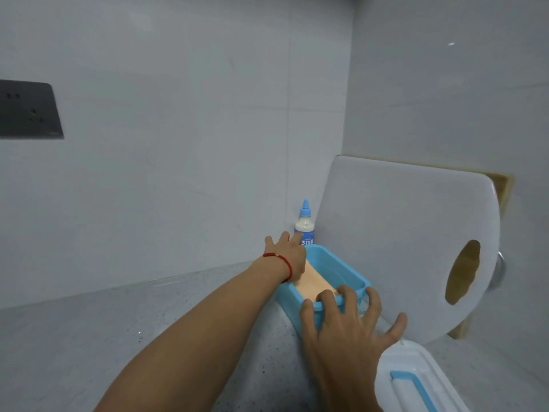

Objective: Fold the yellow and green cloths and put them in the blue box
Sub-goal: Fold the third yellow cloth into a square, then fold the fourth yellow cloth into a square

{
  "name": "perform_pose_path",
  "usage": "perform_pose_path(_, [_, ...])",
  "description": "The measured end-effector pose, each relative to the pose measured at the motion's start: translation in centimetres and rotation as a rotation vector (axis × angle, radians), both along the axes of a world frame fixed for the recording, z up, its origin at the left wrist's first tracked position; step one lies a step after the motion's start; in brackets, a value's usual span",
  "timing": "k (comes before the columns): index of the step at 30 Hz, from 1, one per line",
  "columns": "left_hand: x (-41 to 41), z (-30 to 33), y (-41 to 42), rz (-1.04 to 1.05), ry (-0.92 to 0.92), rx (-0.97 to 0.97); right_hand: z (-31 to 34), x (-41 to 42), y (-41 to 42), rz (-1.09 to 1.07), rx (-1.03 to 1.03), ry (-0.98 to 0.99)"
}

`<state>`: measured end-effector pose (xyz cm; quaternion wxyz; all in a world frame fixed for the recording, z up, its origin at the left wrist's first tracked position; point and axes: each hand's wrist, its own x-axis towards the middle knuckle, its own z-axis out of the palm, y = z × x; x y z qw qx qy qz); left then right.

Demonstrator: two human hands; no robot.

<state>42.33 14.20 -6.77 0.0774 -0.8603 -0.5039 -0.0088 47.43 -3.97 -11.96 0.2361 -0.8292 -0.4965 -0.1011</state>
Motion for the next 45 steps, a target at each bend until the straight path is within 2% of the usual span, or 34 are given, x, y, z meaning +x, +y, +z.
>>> perform_pose_path(2, [0.1, 0.4, -0.3, -0.011, 0.024, 0.018, -0.4, 0.3, -0.1, 0.081, 0.099, 0.022])
perform_pose_path(3, [-0.2, 0.7, -0.8, -0.026, -0.051, 0.032, -0.7, 0.5, -0.1, 0.096, 0.158, 0.008])
perform_pose_path(7, [-4.7, -0.4, -5.3, -0.022, -0.626, 0.107, -1.1, -0.8, -0.4, 0.199, 0.342, -0.065])
perform_pose_path(8, [-7.2, -1.2, -7.0, 0.000, -0.716, 0.125, -1.0, -2.2, -0.7, 0.255, 0.387, -0.091])
perform_pose_path(10, [-12.3, -3.7, -10.8, 0.046, -0.774, 0.156, -1.8, -4.9, -1.5, 0.423, 0.373, -0.164])
perform_pose_path(14, [-25.5, -8.4, -19.0, 0.312, -0.735, 0.303, -3.3, -11.7, -4.2, 0.763, 0.178, -0.197])
perform_pose_path(16, [-32.6, -9.7, -23.0, 0.489, -0.603, 0.388, -3.5, -16.0, -5.5, 0.874, 0.071, -0.167])
perform_pose_path(18, [-38.6, -9.6, -25.5, 0.659, -0.461, 0.440, -3.6, -20.5, -6.0, 0.962, -0.005, -0.053])
perform_pose_path(21, [-45.9, -8.7, -28.6, 0.775, -0.270, 0.520, -4.5, -28.3, -6.7, 1.083, -0.090, 0.023])
perform_pose_path(24, [-51.0, -8.9, -31.6, 0.885, -0.118, 0.448, -5.1, -36.2, -8.3, 1.213, -0.155, 0.075])
perform_pose_path(27, [-55.3, -9.7, -32.0, 0.940, -0.063, 0.335, -5.2, -43.5, -9.2, 1.311, -0.108, 0.215])
perform_pose_path(28, [-56.4, -9.9, -31.5, 0.952, -0.082, 0.295, -5.4, -45.2, -9.2, 1.329, -0.112, 0.210])
perform_pose_path(31, [-58.2, -9.8, -31.4, 1.001, -0.230, 0.200, -6.4, -46.6, -8.4, 1.330, -0.185, 0.036])
perform_pose_path(34, [-59.8, -9.8, -31.9, 1.009, -0.443, 0.279, -6.7, -46.7, -8.3, 1.332, -0.168, 0.049])
perform_pose_path(36, [-60.6, -9.7, -32.2, 1.035, -0.605, 0.369, -6.5, -47.0, -9.0, 1.383, -0.113, -0.045])
perform_pose_path(38, [-61.8, -9.4, -32.5, 1.066, -0.711, 0.379, -6.4, -47.5, -10.1, 1.472, -0.086, -0.136])
perform_pose_path(40, [-64.1, -8.4, -32.8, 1.043, -0.807, 0.303, -6.0, -48.0, -11.0, 1.556, -0.128, -0.167])
perform_pose_path(42, [-67.2, -7.0, -33.0, 0.928, -0.925, 0.198, -5.7, -48.7, -11.4, 1.611, -0.156, -0.189])
perform_pose_path(45, [-69.8, -5.5, -33.2, 0.802, -0.943, 0.054, -5.4, -50.0, -12.5, 1.702, -0.262, -0.107])
